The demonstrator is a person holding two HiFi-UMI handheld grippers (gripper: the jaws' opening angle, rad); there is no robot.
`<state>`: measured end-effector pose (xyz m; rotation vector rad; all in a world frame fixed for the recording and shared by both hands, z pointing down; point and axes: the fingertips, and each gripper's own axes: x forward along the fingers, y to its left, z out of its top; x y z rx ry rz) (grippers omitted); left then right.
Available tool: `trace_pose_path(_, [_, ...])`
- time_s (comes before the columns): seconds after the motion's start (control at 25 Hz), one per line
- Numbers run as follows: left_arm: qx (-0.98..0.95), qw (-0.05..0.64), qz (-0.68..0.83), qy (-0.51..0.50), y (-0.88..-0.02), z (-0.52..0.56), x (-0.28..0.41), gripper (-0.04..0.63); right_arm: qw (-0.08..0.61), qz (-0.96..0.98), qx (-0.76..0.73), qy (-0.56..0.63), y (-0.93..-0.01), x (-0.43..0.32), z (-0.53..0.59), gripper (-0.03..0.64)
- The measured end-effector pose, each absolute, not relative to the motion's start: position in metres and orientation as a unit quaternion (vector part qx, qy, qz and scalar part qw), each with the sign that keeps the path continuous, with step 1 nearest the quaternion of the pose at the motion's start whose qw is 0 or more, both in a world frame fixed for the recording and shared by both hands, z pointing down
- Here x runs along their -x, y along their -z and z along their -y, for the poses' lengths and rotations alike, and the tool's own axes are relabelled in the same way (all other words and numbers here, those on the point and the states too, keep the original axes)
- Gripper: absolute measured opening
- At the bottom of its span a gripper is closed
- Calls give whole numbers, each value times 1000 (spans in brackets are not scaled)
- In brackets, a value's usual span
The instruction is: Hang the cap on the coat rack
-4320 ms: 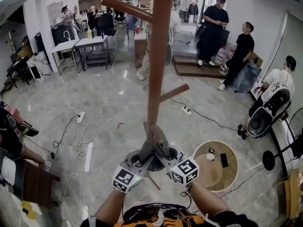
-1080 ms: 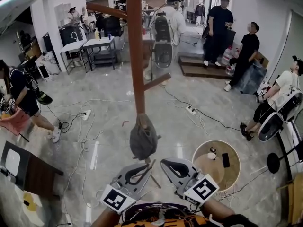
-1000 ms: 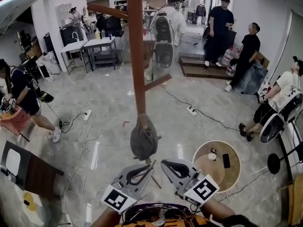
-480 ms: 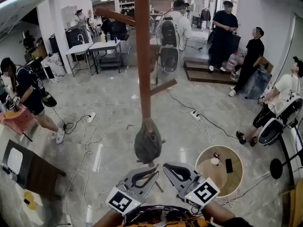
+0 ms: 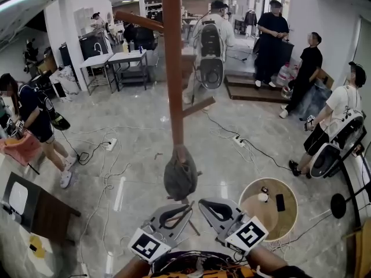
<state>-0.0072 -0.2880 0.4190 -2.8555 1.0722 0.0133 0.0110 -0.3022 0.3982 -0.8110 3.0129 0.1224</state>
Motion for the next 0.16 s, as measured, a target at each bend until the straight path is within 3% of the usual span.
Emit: trace_pose_path(0.16, [934, 43, -354, -3, -420, 291, 6, 54, 32, -965, 256, -40, -390, -10, 303, 14])
